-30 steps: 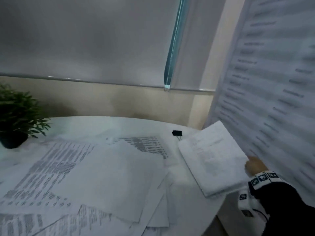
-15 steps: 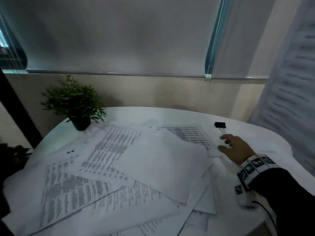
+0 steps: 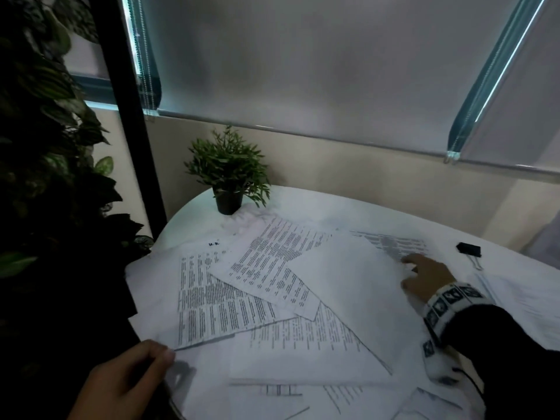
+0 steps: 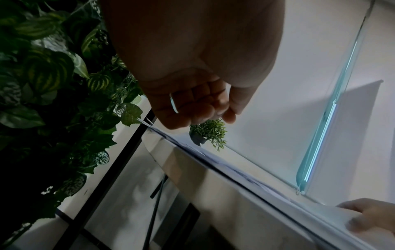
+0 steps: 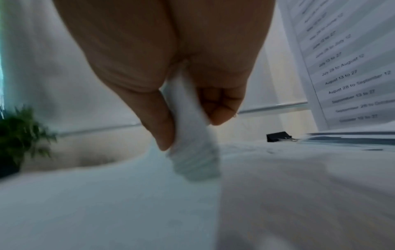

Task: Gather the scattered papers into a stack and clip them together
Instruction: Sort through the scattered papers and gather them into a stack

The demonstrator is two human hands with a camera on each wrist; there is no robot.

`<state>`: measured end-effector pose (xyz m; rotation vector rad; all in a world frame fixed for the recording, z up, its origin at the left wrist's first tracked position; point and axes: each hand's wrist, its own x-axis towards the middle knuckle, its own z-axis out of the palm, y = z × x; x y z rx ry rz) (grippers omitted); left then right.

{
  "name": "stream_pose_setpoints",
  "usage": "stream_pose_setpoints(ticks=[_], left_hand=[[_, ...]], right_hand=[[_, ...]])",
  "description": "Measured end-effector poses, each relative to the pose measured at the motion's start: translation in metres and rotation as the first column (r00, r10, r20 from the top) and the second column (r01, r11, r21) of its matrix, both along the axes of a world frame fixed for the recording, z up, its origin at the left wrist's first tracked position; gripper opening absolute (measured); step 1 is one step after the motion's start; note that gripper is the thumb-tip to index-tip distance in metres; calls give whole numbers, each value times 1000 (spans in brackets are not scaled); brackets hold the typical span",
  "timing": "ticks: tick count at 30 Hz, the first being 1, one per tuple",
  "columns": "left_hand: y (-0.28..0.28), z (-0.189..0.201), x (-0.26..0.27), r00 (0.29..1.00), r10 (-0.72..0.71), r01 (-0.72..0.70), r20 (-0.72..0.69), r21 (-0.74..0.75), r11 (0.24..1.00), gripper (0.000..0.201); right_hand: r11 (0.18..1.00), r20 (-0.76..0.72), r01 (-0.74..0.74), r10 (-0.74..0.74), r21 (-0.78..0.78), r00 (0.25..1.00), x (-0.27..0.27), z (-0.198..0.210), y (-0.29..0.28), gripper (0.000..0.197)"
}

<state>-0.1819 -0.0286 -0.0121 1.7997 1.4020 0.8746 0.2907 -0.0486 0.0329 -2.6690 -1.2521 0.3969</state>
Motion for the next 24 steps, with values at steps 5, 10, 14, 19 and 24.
stream_pose_setpoints(ticks=[5, 10, 14, 19, 24], left_hand=[[2, -5, 9, 982, 25, -12, 187, -70, 997, 9], [-7, 4, 30, 821, 155, 55, 549, -347, 936, 20], [-15, 12, 51, 663, 294, 219, 688, -555, 803, 33], [-6, -2, 41, 779, 364, -112, 511, -458, 882, 33], [1, -17, 37, 863, 389, -241, 322, -414, 878, 47]], right_hand=[[874, 70, -74, 46, 481, 996, -46, 67, -16, 32], [582, 236, -492, 461, 648, 855, -191, 87, -43, 28], [541, 69, -778, 805, 318, 589, -278, 31, -46, 30], [592, -295, -734, 805, 333, 515, -273, 18, -39, 43], [958, 93, -281, 285, -54, 954, -159, 6, -16, 65]])
